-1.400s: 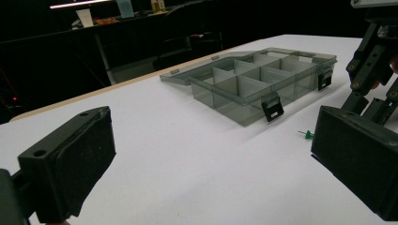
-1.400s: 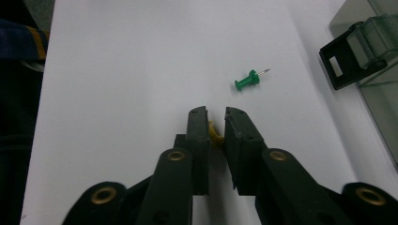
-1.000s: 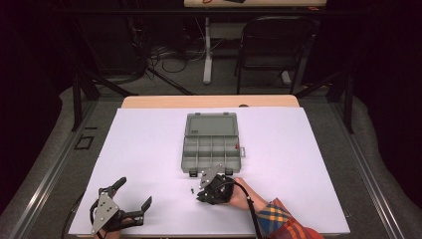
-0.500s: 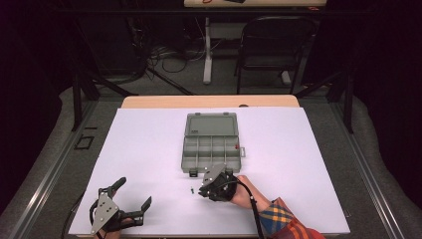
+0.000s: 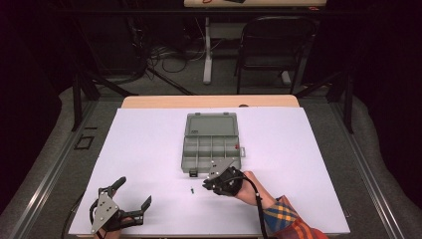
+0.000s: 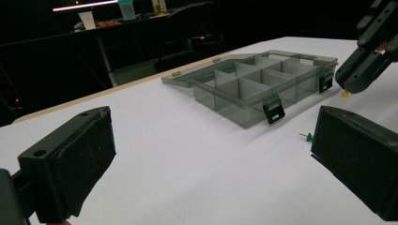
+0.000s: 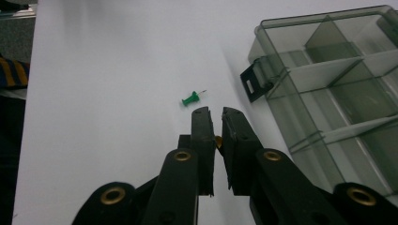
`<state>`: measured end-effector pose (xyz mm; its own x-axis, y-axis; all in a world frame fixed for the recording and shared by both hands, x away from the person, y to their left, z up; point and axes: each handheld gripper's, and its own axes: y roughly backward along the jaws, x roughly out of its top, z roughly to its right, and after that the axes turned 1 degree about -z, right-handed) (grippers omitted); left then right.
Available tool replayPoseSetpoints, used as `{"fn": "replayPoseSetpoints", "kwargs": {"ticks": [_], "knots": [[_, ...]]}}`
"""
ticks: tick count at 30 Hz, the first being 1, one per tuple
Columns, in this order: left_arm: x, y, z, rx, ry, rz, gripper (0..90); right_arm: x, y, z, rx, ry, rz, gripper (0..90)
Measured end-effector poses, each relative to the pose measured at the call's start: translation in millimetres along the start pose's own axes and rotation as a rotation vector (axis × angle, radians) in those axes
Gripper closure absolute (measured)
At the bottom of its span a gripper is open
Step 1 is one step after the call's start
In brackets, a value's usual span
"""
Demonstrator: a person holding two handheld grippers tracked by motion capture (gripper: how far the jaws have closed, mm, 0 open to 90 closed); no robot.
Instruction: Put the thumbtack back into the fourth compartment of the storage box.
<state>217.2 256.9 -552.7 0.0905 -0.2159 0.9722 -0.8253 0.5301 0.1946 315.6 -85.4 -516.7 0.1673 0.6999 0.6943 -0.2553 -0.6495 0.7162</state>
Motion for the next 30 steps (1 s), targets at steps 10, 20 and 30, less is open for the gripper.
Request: {"fn": "replayPoseSetpoints", "kwargs": {"ticks": [10,20,30], "knots": [[0.3,-0.2,0.3,0.002,-0.002,0.000,0.1,0.7,13.7,5.8,-0.066,-0.009,0.034,83.9],[0.7,0.7,0.4,0.003,-0.001,0.003,0.1,0.4,31.0,14.5,-0.142,-0.035,0.080,83.8],[0.9,1.0,0.9,0.002,-0.003,0.004,0.1,-2.4,43.8,24.8,-0.223,-0.063,0.104,83.8]]}}
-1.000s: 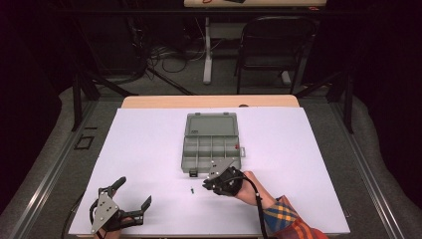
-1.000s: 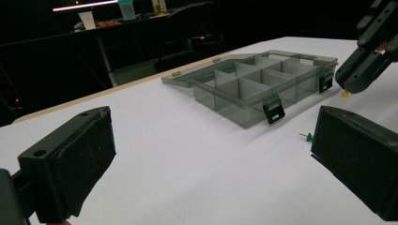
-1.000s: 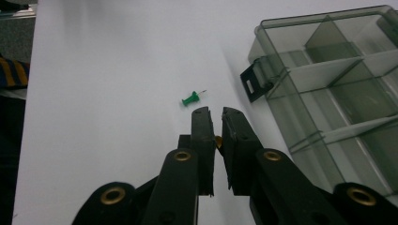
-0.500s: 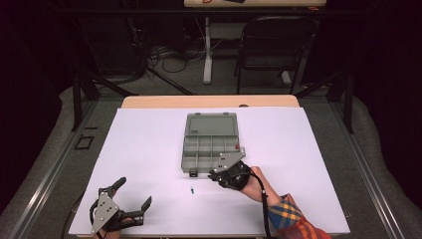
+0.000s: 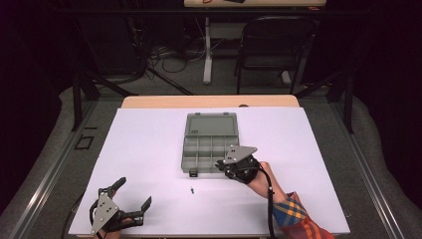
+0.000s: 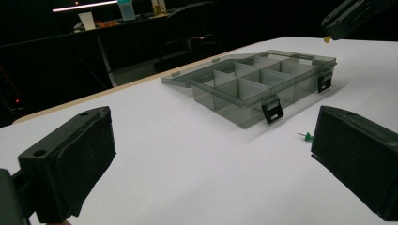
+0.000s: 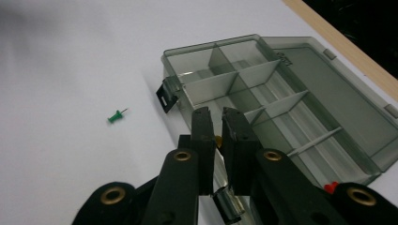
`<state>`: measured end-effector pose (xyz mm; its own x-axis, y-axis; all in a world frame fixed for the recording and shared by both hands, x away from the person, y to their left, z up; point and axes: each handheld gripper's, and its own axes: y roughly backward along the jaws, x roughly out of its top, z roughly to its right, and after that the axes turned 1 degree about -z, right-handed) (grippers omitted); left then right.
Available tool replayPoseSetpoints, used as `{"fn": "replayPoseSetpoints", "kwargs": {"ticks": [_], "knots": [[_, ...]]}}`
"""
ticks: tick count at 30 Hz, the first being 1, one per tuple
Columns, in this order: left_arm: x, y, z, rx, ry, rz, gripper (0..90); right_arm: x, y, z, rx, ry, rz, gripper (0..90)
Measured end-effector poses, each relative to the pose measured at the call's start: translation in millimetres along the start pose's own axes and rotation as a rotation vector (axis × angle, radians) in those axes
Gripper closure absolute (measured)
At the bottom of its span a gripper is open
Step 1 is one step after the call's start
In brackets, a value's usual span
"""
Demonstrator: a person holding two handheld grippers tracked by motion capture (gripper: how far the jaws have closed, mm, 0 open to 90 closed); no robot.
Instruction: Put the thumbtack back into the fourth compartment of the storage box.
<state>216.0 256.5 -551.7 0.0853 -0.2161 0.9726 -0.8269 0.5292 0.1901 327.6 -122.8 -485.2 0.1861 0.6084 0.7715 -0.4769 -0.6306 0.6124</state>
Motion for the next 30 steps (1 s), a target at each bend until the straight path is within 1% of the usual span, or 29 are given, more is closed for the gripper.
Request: {"fn": "replayPoseSetpoints", "kwargs": {"ticks": [4,8,17,22,26,30], "knots": [[-0.9,-1.8,-0.3,-0.005,0.000,-0.009,0.1,-1.1,3.7,6.3,-0.030,-0.020,0.014,83.9],[-0.4,-0.3,0.4,-0.004,0.001,-0.003,0.1,-3.3,6.0,13.2,-0.060,-0.041,0.022,83.9],[-0.5,-1.2,0.6,-0.005,0.002,-0.006,0.1,-7.5,5.3,28.2,-0.113,-0.082,0.028,83.8],[-0.3,-0.9,1.0,-0.002,0.003,-0.002,0.1,-7.2,4.9,32.2,-0.150,-0.087,0.031,83.8],[-0.9,-2.6,0.7,-0.005,0.006,-0.009,0.1,-5.6,3.2,35.2,-0.169,-0.095,0.030,83.8],[-0.6,-1.7,1.3,-0.005,0.003,-0.005,0.1,-4.0,0.3,39.8,-0.186,-0.104,0.031,83.8]]}}
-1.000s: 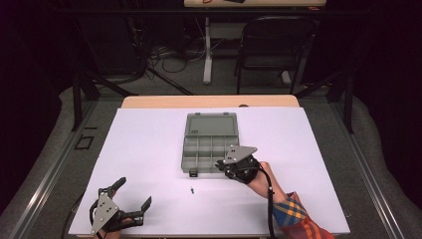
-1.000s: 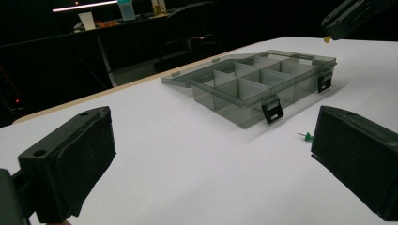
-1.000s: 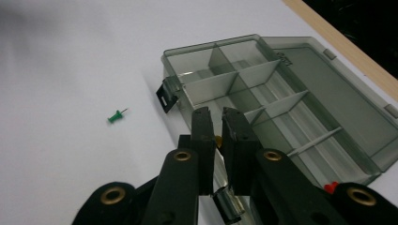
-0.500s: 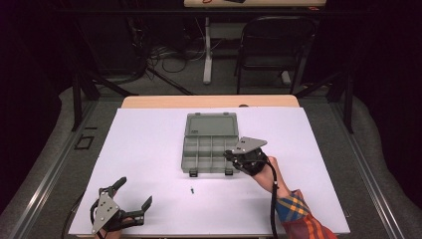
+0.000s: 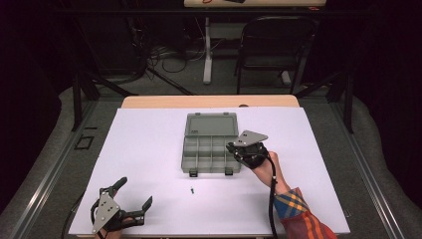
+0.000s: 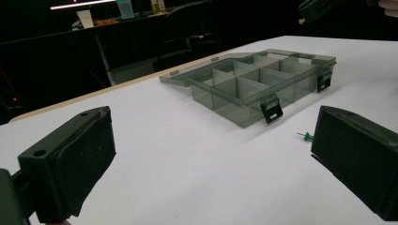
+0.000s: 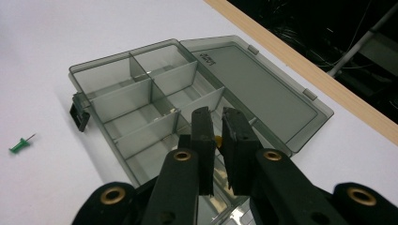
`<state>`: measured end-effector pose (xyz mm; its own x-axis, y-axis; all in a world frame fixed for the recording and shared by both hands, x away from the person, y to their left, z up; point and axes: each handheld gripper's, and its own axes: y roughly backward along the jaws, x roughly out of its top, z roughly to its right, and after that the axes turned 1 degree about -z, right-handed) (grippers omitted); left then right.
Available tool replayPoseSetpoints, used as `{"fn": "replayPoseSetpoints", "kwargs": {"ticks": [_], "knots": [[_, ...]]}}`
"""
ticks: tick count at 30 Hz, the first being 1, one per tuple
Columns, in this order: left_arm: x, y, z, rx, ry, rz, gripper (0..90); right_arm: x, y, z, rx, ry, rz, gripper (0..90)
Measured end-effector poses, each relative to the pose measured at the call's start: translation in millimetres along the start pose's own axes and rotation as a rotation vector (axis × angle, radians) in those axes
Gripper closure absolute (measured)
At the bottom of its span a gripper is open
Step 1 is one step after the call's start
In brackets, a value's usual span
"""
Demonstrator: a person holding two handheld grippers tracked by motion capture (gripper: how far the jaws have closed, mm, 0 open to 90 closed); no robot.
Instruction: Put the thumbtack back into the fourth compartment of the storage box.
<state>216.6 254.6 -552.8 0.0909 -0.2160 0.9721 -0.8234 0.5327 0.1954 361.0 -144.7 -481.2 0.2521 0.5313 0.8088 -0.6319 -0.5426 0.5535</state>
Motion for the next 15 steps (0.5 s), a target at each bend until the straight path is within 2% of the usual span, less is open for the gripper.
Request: {"fn": "replayPoseSetpoints", "kwargs": {"ticks": [6,15], "knots": [[-0.1,-0.6,-0.2,0.000,0.001,0.000,0.1,2.1,-5.3,6.6,-0.030,-0.019,-0.001,83.8],[-0.1,-0.2,0.4,-0.001,0.003,0.000,0.1,-5.0,-22.2,19.9,-0.063,-0.085,-0.035,83.6]]}}
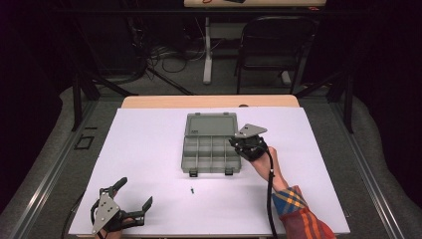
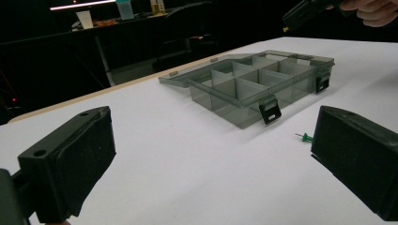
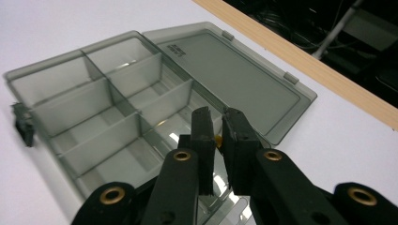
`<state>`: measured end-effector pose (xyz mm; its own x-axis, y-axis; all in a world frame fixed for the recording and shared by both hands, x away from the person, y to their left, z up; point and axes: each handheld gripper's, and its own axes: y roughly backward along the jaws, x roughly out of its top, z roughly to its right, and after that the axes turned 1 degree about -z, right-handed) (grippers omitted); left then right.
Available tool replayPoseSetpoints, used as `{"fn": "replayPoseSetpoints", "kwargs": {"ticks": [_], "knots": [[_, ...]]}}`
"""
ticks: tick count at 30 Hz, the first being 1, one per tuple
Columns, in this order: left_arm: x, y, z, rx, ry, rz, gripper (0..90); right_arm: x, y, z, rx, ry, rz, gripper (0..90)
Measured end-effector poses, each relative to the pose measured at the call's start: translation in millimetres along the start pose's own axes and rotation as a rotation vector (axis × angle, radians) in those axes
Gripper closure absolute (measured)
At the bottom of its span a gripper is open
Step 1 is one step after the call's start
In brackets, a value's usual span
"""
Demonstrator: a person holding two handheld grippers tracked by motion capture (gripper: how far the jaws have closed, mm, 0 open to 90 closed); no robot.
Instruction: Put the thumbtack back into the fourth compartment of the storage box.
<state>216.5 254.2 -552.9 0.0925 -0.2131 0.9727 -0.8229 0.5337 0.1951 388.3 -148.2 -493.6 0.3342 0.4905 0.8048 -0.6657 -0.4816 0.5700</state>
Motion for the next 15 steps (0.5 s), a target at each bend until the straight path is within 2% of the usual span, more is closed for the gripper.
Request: {"fn": "replayPoseSetpoints", "kwargs": {"ticks": [6,9,11,14,15], "knots": [[-0.7,-0.4,-0.8,0.000,0.003,-0.005,0.1,-5.3,-17.3,5.0,-0.011,-0.023,-0.038,82.9],[-0.3,0.3,-0.1,0.001,0.000,-0.003,0.1,-8.9,-27.9,7.0,-0.020,-0.047,-0.077,72.5],[-0.1,0.7,0.3,0.001,0.003,-0.003,0.1,-11.4,-31.9,7.7,-0.021,-0.056,-0.097,70.1],[-0.4,-0.2,-0.8,0.002,0.003,-0.004,0.1,-10.4,-27.5,9.4,-0.028,-0.066,-0.076,62.2],[-0.7,-0.6,-1.2,0.001,0.004,-0.009,0.1,-9.4,-24.8,9.6,-0.033,-0.066,-0.065,56.3]]}}
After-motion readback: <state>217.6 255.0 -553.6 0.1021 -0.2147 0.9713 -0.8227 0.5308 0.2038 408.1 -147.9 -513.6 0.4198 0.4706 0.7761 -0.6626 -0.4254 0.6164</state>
